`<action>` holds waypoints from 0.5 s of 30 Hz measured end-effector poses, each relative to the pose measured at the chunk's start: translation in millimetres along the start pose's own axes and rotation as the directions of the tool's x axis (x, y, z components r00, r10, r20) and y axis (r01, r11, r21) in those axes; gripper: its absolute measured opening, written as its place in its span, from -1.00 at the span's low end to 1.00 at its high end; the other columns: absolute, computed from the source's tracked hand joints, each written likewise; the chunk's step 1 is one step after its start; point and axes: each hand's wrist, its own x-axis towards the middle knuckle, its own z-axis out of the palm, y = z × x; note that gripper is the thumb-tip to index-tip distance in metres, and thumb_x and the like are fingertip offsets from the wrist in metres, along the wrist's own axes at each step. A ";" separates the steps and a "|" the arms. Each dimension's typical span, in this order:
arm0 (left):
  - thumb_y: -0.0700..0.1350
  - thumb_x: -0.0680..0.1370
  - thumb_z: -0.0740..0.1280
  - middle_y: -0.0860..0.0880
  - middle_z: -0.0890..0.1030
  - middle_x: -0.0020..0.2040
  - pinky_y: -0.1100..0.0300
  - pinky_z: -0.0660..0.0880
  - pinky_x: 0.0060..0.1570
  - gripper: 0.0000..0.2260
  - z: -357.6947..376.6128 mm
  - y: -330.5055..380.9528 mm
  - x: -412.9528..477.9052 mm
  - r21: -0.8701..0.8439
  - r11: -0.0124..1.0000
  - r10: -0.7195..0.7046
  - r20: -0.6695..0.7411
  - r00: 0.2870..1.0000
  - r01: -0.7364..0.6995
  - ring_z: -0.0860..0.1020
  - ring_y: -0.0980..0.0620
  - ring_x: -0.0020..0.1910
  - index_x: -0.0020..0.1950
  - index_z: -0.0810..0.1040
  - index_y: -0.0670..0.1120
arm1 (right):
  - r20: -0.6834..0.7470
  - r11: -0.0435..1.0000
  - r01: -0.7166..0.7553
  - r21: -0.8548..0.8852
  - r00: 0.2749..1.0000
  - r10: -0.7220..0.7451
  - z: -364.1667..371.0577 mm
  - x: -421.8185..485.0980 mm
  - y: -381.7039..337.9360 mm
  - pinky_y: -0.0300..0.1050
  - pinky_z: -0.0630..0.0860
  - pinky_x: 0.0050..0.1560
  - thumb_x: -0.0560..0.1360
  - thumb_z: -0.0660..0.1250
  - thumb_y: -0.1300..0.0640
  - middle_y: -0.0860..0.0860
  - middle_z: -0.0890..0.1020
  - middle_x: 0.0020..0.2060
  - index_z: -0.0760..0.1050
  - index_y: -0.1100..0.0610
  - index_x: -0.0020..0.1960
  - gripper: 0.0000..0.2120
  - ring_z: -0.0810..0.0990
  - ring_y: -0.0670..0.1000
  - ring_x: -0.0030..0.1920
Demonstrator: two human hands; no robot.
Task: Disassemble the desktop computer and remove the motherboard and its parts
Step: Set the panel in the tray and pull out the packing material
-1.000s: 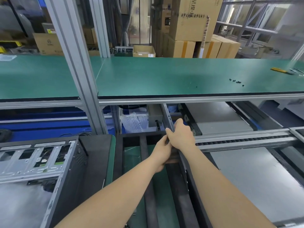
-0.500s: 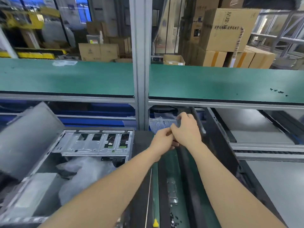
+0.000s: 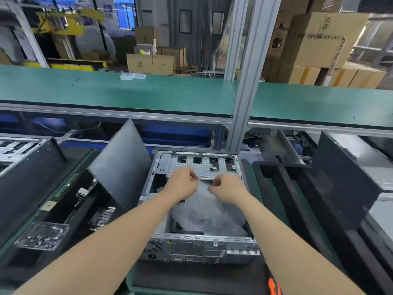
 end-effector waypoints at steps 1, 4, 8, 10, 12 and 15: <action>-0.10 0.55 0.32 -0.06 0.66 0.07 0.05 0.56 0.07 -0.84 -1.4 -9.8 -5.2 0.116 0.993 -0.013 0.053 0.998 0.007 0.63 -0.09 0.03 0.12 0.58 -0.04 | 0.084 0.998 -0.044 -0.035 0.995 0.047 13.7 -1.3 0.6 -0.04 0.55 0.04 0.48 0.47 -0.08 0.10 0.62 0.23 0.52 0.14 0.31 -0.51 0.61 0.12 0.13; -0.06 0.51 0.28 -0.04 0.57 0.09 -0.03 0.36 0.22 -0.58 2.4 -25.7 -22.6 0.457 0.883 -0.032 0.288 0.957 -0.108 0.54 -0.13 0.23 0.38 0.47 -0.04 | 0.250 0.987 -0.157 -0.023 0.955 0.158 50.7 -11.2 1.5 0.11 0.51 0.30 0.36 0.62 -0.12 0.14 0.35 0.49 -0.07 0.16 0.65 0.16 0.46 0.19 0.38; -0.14 0.54 0.32 0.03 0.58 -0.03 0.04 0.24 0.11 -0.58 7.1 -38.1 -36.8 0.423 0.862 0.125 0.357 0.926 -0.280 0.49 -0.05 0.06 0.41 0.51 -0.06 | 0.132 0.992 -0.075 -0.100 0.987 0.088 77.7 -12.4 6.8 0.15 0.50 0.31 0.52 0.47 0.06 0.15 0.34 0.51 -0.11 0.03 0.65 -0.06 0.48 0.24 0.37; -0.10 0.51 0.38 0.06 0.56 -0.05 -0.03 0.23 0.29 -0.61 5.7 -43.6 -36.3 0.394 0.883 0.122 0.333 0.935 -0.255 0.51 -0.05 0.10 0.34 0.48 -0.04 | 0.076 0.983 0.000 -0.186 0.997 0.015 73.2 -16.1 10.2 0.10 0.58 0.12 0.53 0.36 0.10 0.17 0.57 0.30 0.12 0.02 0.55 -0.32 0.60 0.22 0.16; -0.08 0.48 0.43 0.05 0.61 0.02 -0.07 0.17 0.43 -0.63 4.6 -46.8 -34.6 0.348 0.912 0.102 0.321 0.942 -0.217 0.53 -0.06 0.15 0.25 0.44 0.01 | -0.006 0.994 0.022 -0.110 1.000 -0.022 59.4 -20.4 9.5 0.08 0.62 0.01 0.44 0.30 0.14 0.10 0.69 0.04 0.42 0.00 0.27 -0.60 0.65 0.20 0.02; -0.12 0.46 0.47 0.06 0.61 0.00 -0.02 0.41 0.24 -0.62 3.3 -46.6 -30.6 0.116 0.977 0.146 0.236 0.961 -0.177 0.57 -0.02 0.05 0.17 0.39 0.04 | -0.154 0.996 0.007 0.085 0.988 0.006 31.5 -21.6 1.3 -0.10 0.60 -0.19 0.26 0.32 0.18 -0.03 0.67 -0.24 0.55 0.01 -0.08 -0.76 0.66 0.09 -0.15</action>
